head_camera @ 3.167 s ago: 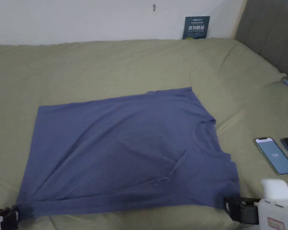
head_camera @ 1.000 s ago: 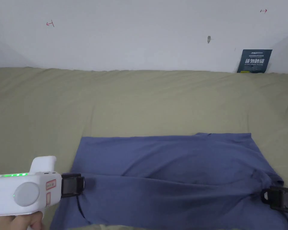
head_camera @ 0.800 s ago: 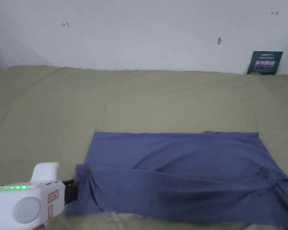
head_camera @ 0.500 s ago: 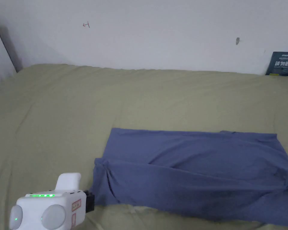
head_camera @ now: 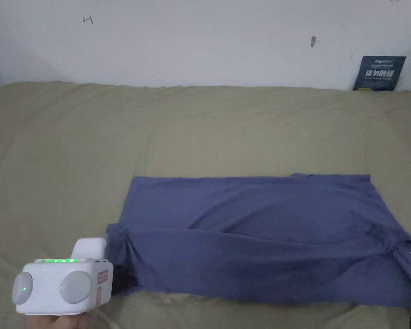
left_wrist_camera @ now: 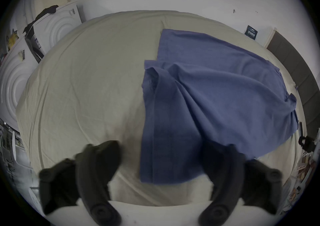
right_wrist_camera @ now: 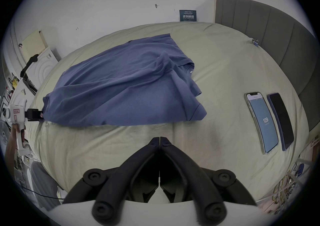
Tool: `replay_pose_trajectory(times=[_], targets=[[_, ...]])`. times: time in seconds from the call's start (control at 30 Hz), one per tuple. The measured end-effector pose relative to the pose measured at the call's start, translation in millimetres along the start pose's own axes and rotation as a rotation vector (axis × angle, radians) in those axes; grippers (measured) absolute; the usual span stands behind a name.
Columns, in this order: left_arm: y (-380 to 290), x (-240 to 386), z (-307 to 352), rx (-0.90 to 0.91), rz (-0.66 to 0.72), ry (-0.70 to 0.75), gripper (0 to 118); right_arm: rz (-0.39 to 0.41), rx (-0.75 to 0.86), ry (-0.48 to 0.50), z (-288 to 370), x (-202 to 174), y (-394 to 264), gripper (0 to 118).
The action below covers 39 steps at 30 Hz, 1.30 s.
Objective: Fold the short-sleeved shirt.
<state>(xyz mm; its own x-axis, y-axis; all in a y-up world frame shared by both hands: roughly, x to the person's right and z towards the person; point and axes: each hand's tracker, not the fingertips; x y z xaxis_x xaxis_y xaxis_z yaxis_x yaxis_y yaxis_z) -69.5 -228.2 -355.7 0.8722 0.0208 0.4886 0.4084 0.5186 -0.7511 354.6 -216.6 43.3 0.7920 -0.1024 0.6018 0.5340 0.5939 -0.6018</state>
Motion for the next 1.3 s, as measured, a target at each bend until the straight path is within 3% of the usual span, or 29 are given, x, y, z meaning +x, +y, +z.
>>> replay_pose_trajectory(times=[0.03, 0.2, 0.23, 0.27, 0.3, 0.33, 0.4, 0.57, 0.63, 0.7, 0.73, 0.77, 0.8, 0.83, 1.1, 1.3], targets=[[3, -2, 1, 0.021, 0.011, 0.007, 2, 0.008, 0.000, -0.006, -1, 2, 2, 1], [7, -6, -5, 0.034, -0.010, 0.031, 2, 0.002, 0.016, -0.014, -1, 4, 14, 5], [7, -7, -5, 0.035, -0.010, 0.031, 2, -0.013, 0.011, -0.006, -3, 9, 18, 21], [8, -8, -6, 0.032, -0.014, 0.032, 2, -0.035, 0.006, -0.027, -5, 12, 22, 53], [7, -9, -7, 0.007, 0.002, 0.004, 2, -0.051, -0.006, -0.024, -9, 16, 29, 104], [7, -4, -4, 0.006, 0.001, 0.006, 2, -0.054, -0.026, -0.004, -15, 21, 35, 118], [9, -5, -3, 0.003, -0.003, 0.006, 2, -0.055, 0.018, -0.010, -31, 33, 40, 118], [4, 15, 10, -0.020, 0.001, -0.006, 2, -0.037, -0.108, 0.012, -58, 29, 52, 117], [11, 4, 2, -0.025, 0.003, -0.004, 2, -0.005, -0.135, -0.005, -80, 31, 49, 109], [11, 4, 2, -0.025, 0.000, -0.001, 2, 0.062, -0.115, -0.085, -82, 28, 46, 43], [10, 6, 5, -0.025, 0.005, -0.002, 2, 0.017, -0.106, 0.017, -77, 31, 46, 34], [10, 7, 7, -0.027, 0.005, -0.004, 2, -0.033, -0.121, 0.063, -58, 28, 52, 15], [10, 7, 9, -0.027, 0.002, -0.001, 2, -0.060, -0.097, 0.063, -43, 19, 52, 14], [9, 8, 12, -0.022, -0.004, 0.004, 2, -0.010, -0.071, 0.020, -33, 14, 51, 14], [8, -6, 46, 0.019, -0.024, 0.018, 2, -0.023, -0.044, 0.067, 20, 21, 44, 14], [-44, -22, 92, 0.027, -0.025, -0.013, 2, -0.026, -0.053, 0.061, 52, 17, -11, 14]])
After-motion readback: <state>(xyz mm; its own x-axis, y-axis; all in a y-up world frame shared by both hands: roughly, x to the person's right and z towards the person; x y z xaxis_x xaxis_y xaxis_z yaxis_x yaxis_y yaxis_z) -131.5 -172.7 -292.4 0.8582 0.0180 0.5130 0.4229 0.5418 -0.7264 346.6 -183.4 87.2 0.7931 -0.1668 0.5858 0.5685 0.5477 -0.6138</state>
